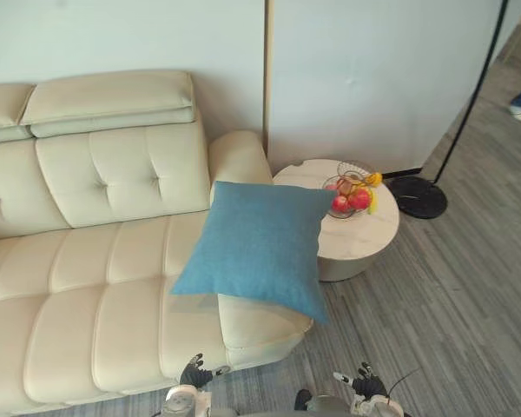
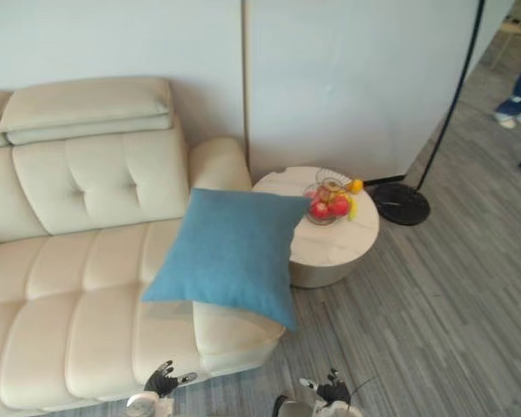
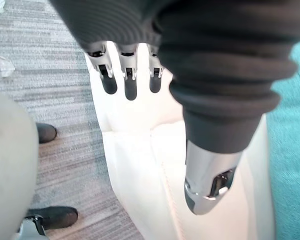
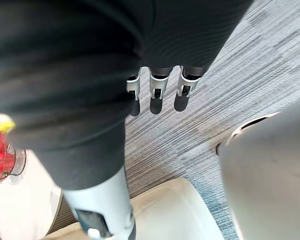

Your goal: Pick up cushions and gather them together orderly.

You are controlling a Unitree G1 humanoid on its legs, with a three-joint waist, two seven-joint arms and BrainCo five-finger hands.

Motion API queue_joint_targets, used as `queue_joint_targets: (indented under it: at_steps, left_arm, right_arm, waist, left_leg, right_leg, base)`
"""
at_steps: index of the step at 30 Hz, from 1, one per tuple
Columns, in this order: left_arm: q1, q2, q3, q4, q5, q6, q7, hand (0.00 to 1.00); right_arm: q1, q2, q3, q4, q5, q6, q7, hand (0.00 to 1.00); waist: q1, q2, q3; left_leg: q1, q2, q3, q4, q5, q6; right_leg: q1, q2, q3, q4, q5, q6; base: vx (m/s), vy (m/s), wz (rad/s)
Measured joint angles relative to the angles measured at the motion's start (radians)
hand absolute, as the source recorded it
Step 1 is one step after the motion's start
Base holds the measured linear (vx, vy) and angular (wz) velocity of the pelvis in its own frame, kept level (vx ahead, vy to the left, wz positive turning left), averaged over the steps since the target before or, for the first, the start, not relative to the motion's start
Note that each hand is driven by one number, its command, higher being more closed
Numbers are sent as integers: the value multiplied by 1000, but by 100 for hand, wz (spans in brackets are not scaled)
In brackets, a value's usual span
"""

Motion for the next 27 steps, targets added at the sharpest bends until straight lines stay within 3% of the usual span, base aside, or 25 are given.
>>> queue_joint_targets:
  at_steps: [5, 11, 16, 21, 27]
  left_arm:
    - [5, 59, 80, -266, -18, -3, 50, 0]
    - [-1, 193, 240, -487, -35, -30, 107, 0]
    - [-60, 212, 259, -500, -56, -29, 145, 0]
    - [-202, 241, 206, -494, -83, -28, 175, 0]
    - [-530, 268, 107, -378, -135, -29, 210, 0]
  right_arm:
    - [62, 1, -16, -281, 7, -9, -22, 0]
    - [52, -92, -21, -546, -7, -25, -18, 0]
    - [-46, -107, -2, -552, -5, -27, -2, 0]
    - [-185, -119, 73, -541, 5, -26, 2, 0]
    - [-457, -137, 147, -453, 85, -24, -32, 0]
  waist:
    - [1, -25, -15]
    - [1, -35, -29]
    - [11, -31, -32]
    - [21, -24, -6]
    - [39, -48, 144]
  left_leg:
    - [-22, 3, -23, -17, 9, -12]
    - [-57, -11, -18, -26, 34, -6]
    - [-78, -17, -10, -50, 59, -3]
    - [-127, -21, -13, -86, 106, -1]
    - [-284, -18, -19, -66, 162, -13]
  right_leg:
    - [14, 8, -27, -62, 25, -8]
    - [24, 16, -21, -188, 106, -4]
    - [24, 17, -16, -265, 168, -6]
    - [-16, 17, -22, -297, 216, -16]
    - [-173, 12, -24, -264, 270, -39]
  base:
    - [38, -5, 16]
    - [-7, 23, -1]
    - [-49, 16, -2]
    - [-146, -13, 4]
    - [-176, -37, 4]
